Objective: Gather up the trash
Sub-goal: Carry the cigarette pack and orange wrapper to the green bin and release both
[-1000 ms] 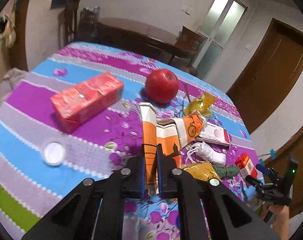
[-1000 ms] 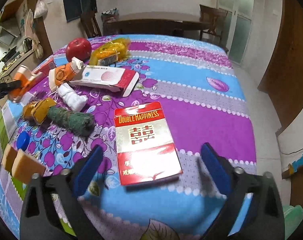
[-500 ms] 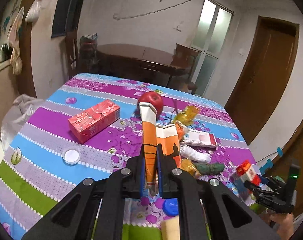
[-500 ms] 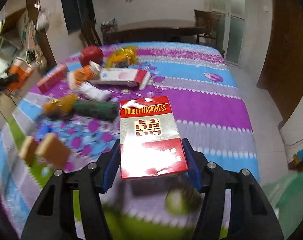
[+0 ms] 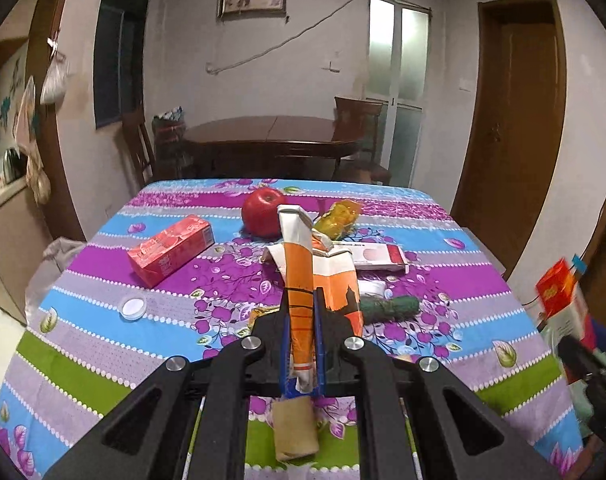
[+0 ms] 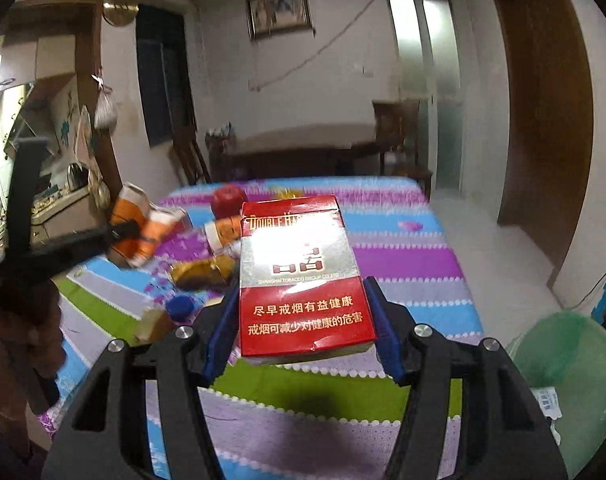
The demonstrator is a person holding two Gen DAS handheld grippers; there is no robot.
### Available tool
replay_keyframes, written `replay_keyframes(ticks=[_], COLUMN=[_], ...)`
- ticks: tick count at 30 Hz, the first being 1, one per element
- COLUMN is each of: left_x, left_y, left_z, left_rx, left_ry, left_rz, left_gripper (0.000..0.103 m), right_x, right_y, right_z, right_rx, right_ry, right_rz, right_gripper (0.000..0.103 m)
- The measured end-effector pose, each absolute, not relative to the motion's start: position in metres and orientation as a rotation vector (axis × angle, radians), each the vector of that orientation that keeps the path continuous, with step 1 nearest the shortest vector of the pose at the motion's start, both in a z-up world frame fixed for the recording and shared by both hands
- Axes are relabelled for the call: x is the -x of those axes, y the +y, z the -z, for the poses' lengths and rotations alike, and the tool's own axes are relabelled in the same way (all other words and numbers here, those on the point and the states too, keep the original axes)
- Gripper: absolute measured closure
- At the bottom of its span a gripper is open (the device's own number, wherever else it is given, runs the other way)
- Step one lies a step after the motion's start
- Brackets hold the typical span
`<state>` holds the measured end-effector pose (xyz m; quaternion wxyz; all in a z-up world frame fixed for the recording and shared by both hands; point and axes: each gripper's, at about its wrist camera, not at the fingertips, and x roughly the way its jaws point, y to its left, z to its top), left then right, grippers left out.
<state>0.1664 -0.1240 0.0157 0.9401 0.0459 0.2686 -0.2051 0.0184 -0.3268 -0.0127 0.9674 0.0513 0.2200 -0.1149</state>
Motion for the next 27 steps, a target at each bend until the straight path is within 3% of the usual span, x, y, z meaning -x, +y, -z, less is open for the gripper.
replay_keyframes(ticks=[10, 27], left_x=[-0.140, -0.108], left_y=[-0.141, -0.194], left_z=[-0.020, -0.043], left_rx=[-0.158, -0.225], left_ry=[0.476, 0.398], left_rz=[0.388, 0.475], left_gripper=[0.093, 0.092], right_x=[0.007, 0.048], right_y=[-0.305, -0.332], right_z=[-0.008, -0.031], right_rx=[-0.029, -0.052], right_ry=[0.300, 0.232], right_rz=[0.269, 0.378], right_gripper=[0.046, 0.046])
